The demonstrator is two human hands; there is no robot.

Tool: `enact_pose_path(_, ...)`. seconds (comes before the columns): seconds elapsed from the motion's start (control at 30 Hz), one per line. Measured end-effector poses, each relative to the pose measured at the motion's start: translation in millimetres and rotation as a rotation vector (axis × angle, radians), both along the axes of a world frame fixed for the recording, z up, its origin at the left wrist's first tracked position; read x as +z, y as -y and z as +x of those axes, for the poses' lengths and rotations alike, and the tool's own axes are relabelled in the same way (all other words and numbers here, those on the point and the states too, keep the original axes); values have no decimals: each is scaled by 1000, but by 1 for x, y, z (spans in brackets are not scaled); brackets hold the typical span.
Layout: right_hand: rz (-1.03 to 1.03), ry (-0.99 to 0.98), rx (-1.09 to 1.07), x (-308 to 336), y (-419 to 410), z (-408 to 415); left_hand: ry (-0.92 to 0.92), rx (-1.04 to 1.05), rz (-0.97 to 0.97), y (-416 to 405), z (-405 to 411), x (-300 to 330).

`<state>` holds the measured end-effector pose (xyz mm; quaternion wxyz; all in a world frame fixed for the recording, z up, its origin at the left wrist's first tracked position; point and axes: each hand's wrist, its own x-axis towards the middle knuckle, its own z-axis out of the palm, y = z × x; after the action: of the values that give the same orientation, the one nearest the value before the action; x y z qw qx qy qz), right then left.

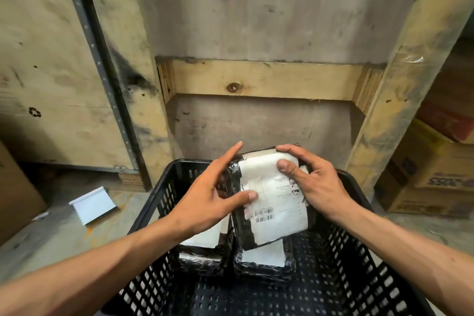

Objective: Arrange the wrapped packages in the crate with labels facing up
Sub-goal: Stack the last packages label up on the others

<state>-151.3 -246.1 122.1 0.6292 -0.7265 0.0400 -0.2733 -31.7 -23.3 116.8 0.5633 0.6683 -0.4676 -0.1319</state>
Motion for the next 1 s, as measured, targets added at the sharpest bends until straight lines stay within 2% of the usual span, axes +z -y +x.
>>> enact_pose_path(0.1,21,-22,-2,-6,-11,2,-71,71,-104,1,-1,-1)
enact_pose_path(0.2,41,-75,88,-17,-18,-2,-182,123,-209,4,-5,1)
enact_pose_path(0.33,57,-89,59,-25,-31,0,-275,222,-263,10,-6,2)
enact_pose_path(0.43,187,-35,33,-28,-38,4,-322,280,-133,6,-7,-3)
enact_pose_path(0.57,196,-22,-31,-33,-40,3,-460,135,12,1,-19,-24)
enact_pose_path(0.77,190,-121,26,-47,-30,-12,-663,110,-31,9,-29,-45)
enact_pose_path(1.0,179,-278,93,-56,-10,-33,-664,44,30,26,-24,-55)
